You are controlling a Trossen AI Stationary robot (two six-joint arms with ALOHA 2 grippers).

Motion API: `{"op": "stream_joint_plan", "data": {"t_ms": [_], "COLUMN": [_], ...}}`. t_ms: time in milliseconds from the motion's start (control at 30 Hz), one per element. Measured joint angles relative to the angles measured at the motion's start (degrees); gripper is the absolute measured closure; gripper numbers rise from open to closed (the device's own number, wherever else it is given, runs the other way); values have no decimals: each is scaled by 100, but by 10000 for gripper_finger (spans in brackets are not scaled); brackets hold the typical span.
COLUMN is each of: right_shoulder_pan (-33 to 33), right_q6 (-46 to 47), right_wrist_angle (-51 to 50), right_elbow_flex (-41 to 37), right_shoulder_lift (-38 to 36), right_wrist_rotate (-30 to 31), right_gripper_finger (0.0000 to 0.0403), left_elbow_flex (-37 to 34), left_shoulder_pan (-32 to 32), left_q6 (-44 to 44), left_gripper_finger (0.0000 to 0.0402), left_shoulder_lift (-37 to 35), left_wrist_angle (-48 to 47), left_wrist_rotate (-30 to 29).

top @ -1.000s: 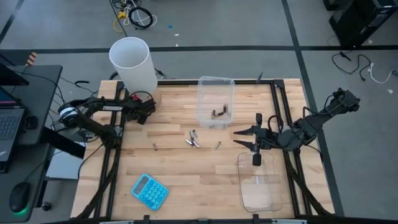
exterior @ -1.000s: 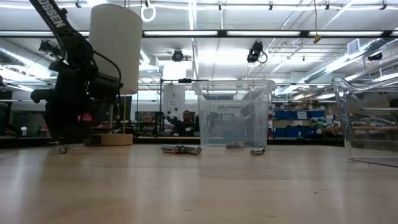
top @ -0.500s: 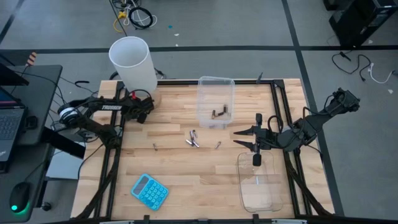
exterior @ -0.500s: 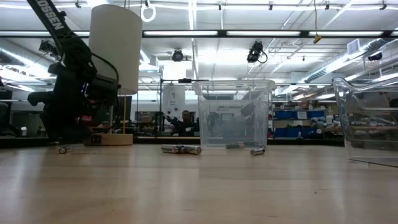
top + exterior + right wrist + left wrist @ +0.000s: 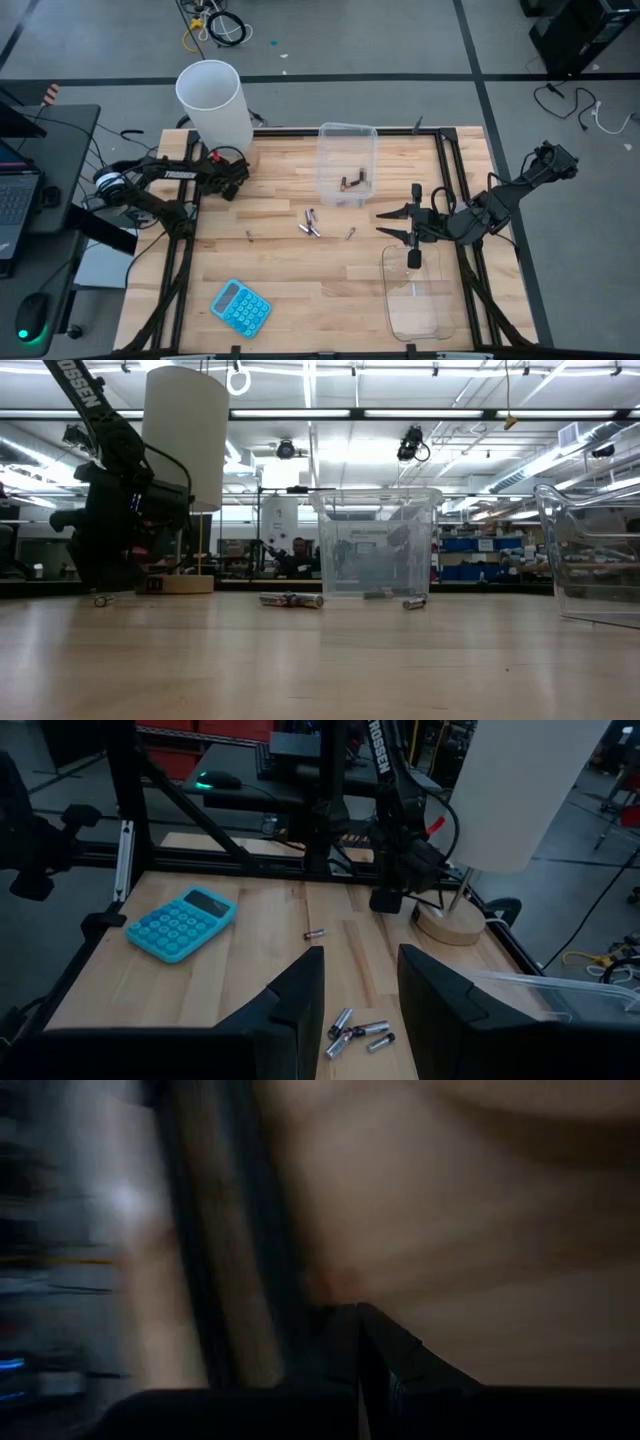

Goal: Sort batteries
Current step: Put the brown battery into the top transparent bin

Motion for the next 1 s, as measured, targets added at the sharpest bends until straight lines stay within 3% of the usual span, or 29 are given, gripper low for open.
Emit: {"op": "stream_joint_plan", "data": {"t_ms": [267, 433, 600, 1000], "right_shoulder_pan": [12, 11, 9, 31], "right_q6": [78, 88, 55, 179], "right_wrist_angle": [-36, -43, -32, -17], "right_elbow_flex": [0, 0, 0, 0], "right_shoulder_lift": [2, 2, 2, 13], "right_wrist_rotate": [2, 2, 3, -26], "right_gripper_finger": [288, 288, 288, 288], "left_elbow_flex": [516, 819, 844, 849], "left_shoulder_pan": [-584, -809, -624, -651], "left_q6": [-255, -443, -172, -53], "left_gripper_finger": [402, 402, 402, 402], "left_shoulder_lift": [8, 6, 3, 1], "left_wrist_angle": [-649, -1189, -1072, -691], "left_wrist_rotate": [639, 530, -254, 79]}}
